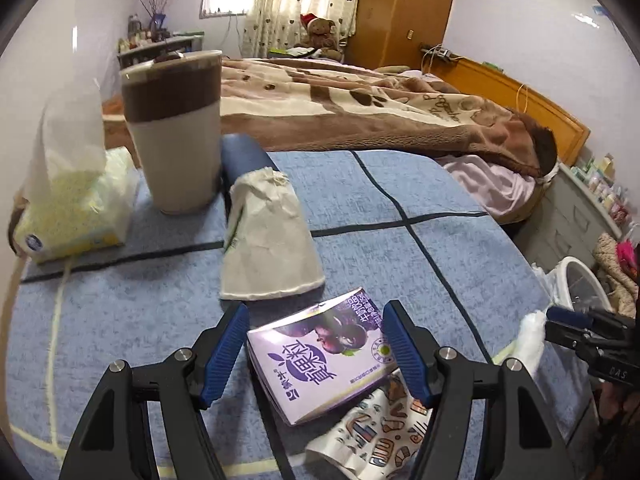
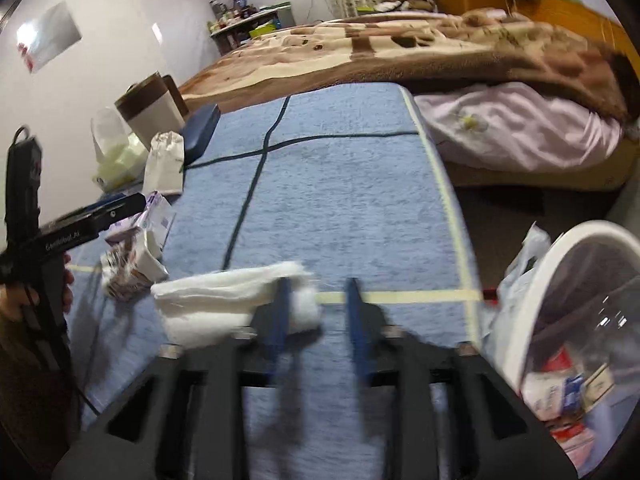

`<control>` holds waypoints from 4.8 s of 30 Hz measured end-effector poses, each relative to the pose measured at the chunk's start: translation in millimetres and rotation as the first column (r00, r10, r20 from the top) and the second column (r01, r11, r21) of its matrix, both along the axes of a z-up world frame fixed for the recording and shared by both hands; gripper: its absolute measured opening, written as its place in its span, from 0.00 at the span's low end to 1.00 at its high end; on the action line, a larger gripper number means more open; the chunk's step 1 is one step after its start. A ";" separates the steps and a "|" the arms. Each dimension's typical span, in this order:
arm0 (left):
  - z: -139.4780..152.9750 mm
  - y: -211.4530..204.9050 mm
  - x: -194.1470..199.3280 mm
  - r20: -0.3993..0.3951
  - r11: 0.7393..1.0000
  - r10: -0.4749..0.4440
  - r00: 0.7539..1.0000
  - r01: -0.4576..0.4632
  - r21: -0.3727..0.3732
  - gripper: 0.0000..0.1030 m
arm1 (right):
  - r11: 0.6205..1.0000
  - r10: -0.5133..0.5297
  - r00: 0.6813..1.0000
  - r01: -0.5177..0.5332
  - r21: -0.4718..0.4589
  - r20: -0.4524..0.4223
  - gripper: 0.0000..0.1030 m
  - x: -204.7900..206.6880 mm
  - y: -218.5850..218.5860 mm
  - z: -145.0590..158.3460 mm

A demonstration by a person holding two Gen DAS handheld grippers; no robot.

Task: Collect trash
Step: 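Grasp the purple juice box with left tool while right tool grasps the rolled white tissue, then carry juice box and tissue toward the wastebasket, then hold juice box and tissue over the wastebasket and open both tools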

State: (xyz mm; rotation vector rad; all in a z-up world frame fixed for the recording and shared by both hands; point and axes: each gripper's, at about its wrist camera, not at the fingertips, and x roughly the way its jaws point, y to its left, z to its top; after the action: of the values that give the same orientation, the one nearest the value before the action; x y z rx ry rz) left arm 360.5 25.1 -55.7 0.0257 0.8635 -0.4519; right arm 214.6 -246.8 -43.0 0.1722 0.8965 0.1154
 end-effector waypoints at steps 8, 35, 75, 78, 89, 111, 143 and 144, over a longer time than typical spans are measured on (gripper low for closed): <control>0.4 0.3 -1.8 -0.028 1.000 -0.014 1.000 0.014 0.006 0.68 | 0.927 0.332 0.939 -0.307 -0.214 0.091 0.62 -1.4 42.4 11.4; -9.7 -15.9 -5.0 -0.056 0.979 -0.159 0.986 0.165 0.119 0.84 | 0.812 0.559 0.829 -0.549 -0.199 -0.008 0.81 23.3 60.4 -14.6; 53.1 0.9 -113.4 0.115 0.995 0.079 0.990 -0.085 0.049 0.82 | 0.976 0.217 0.955 -0.208 -0.068 0.200 0.19 -40.4 16.2 25.1; 63.5 -13.6 -126.8 0.135 0.997 0.054 0.989 -0.061 0.044 0.82 | 0.981 0.194 0.957 -0.183 -0.066 0.218 0.19 -52.3 8.8 30.0; 86.8 -83.2 -168.9 0.182 0.998 -0.053 0.982 0.048 0.033 0.82 | 0.997 0.075 0.961 -0.062 -0.055 0.266 0.19 -91.8 -33.1 43.7; 80.1 -241.2 -217.2 0.157 0.946 -0.322 0.934 0.325 0.007 0.82 | 0.970 -0.201 0.952 0.226 -0.089 0.231 0.19 -140.3 -133.2 37.9; 45.6 -340.9 -223.2 0.114 0.887 -0.455 0.883 0.461 -0.034 0.82 | 0.948 -0.304 0.952 0.307 -0.088 0.044 0.55 -123.1 -204.9 1.8; 45.2 -341.0 -222.9 0.109 0.884 -0.459 0.882 0.465 -0.039 0.82 | 0.947 -0.307 0.950 0.310 -0.081 0.049 0.59 -124.8 -205.6 2.5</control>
State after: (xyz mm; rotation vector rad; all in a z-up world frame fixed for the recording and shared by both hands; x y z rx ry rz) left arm 137.6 -316.0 -10.5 0.1979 0.7431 -0.9215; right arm 89.7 -452.4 -40.6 0.2257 0.8268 -0.2121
